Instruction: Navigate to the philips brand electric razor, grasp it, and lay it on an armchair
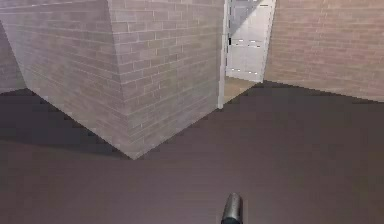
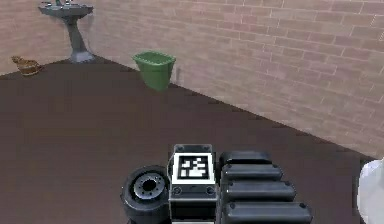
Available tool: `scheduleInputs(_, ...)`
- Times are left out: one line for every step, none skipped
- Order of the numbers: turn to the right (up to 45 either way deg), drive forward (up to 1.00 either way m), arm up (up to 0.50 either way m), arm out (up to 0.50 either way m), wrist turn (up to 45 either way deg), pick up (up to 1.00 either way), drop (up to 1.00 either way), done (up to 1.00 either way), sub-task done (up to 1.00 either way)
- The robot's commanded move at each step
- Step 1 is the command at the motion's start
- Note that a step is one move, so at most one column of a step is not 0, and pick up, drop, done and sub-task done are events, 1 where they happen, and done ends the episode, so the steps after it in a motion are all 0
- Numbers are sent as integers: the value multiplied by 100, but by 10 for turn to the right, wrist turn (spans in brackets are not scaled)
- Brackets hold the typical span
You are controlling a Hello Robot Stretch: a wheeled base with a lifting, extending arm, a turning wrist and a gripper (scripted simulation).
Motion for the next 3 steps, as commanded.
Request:
scheduleInputs(0, 20, 0, 0, 0, 0, 0, 0, 0)
scheduleInputs(-450, 0, 0, 0, 0, 0, 0, 0, 0)
scheduleInputs(-60, 0, 0, 0, 0, 0, 0, 0, 0)
